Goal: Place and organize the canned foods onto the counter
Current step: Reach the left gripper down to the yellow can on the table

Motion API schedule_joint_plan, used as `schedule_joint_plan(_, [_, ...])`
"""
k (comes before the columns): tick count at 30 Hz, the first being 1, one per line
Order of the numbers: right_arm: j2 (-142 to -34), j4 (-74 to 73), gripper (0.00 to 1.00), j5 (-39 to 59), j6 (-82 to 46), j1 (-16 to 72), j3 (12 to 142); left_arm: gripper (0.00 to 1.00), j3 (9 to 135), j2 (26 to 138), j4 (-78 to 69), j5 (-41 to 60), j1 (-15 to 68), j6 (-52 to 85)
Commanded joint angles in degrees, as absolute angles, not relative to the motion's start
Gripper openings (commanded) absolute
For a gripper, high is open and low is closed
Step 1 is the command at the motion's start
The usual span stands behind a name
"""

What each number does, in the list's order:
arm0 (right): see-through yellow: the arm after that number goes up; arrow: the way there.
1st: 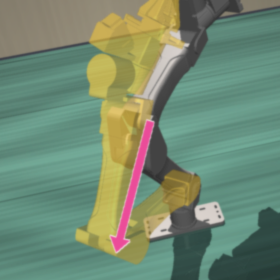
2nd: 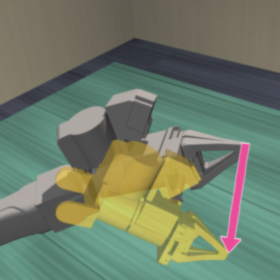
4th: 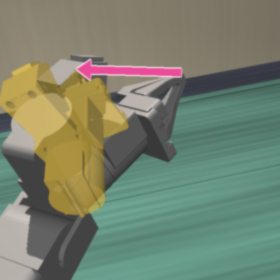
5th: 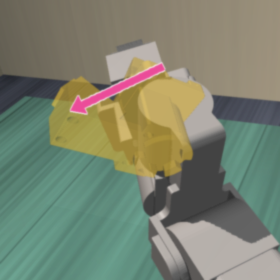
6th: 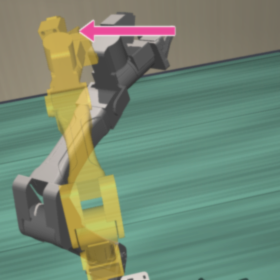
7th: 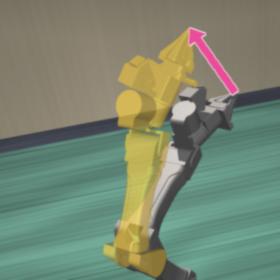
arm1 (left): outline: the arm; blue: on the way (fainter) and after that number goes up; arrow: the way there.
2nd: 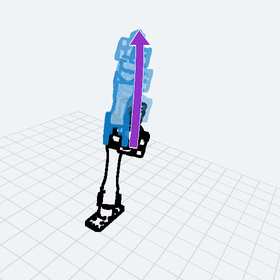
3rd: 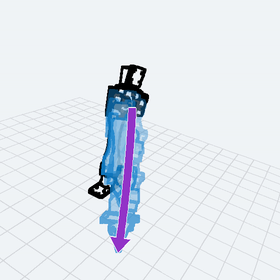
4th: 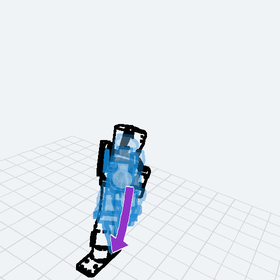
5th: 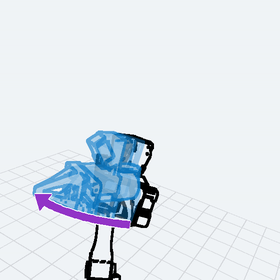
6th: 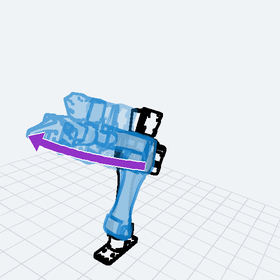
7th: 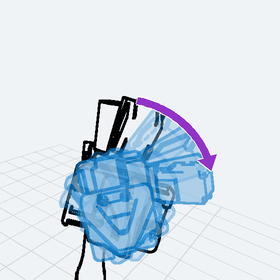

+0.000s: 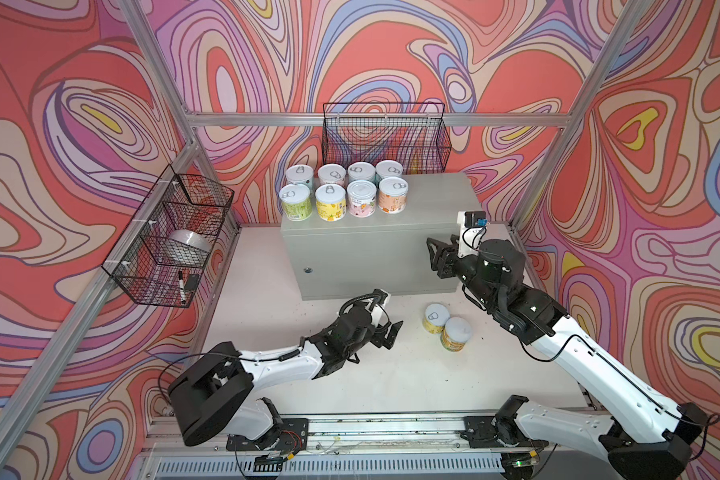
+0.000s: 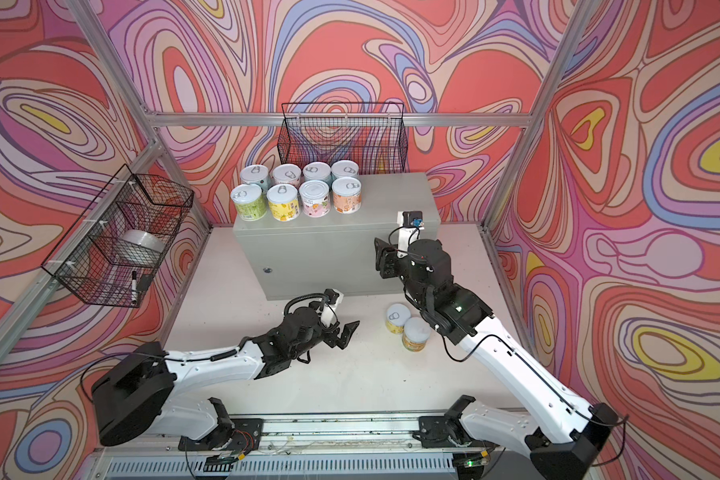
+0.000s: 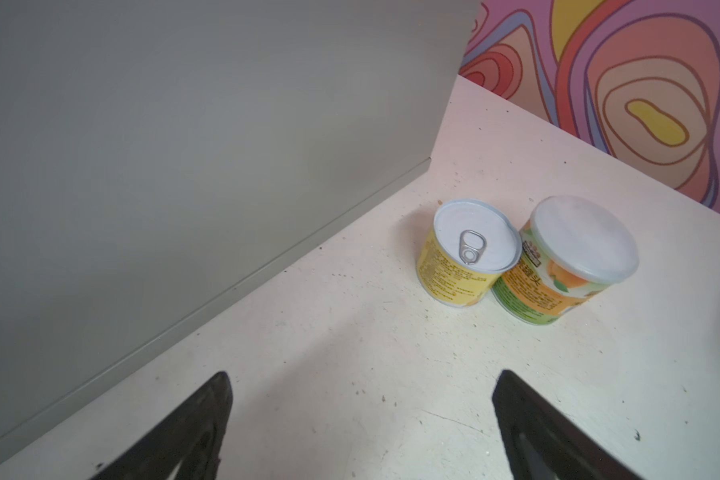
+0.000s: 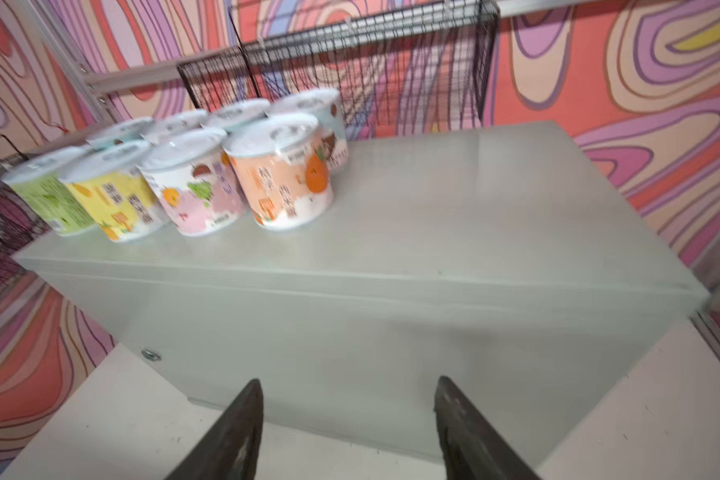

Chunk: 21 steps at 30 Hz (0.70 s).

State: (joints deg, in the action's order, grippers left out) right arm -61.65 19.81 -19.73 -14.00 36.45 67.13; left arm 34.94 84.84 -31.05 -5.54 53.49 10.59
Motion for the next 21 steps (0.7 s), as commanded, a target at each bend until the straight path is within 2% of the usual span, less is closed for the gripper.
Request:
schedule_joint_plan(1, [-58.8,23.1,0.75,-24.27,-17.87,36.47,64.08,1.0,37.03,91.05,-41.77,-0.59,54.73,10.0])
schedule_joint_plan(5, [-57.24,24.49,0.78,-25.2,-19.2,36.47,62.08,1.0,39.8,98.11,-46.17,2.68,55.28,11.97])
schedule_joint_plan(21, [-52.74,25.84,0.77,-29.49,-18.68,36.39,59.5,1.0,58.55,117.75,-39.15,1.83,56.78,11.33])
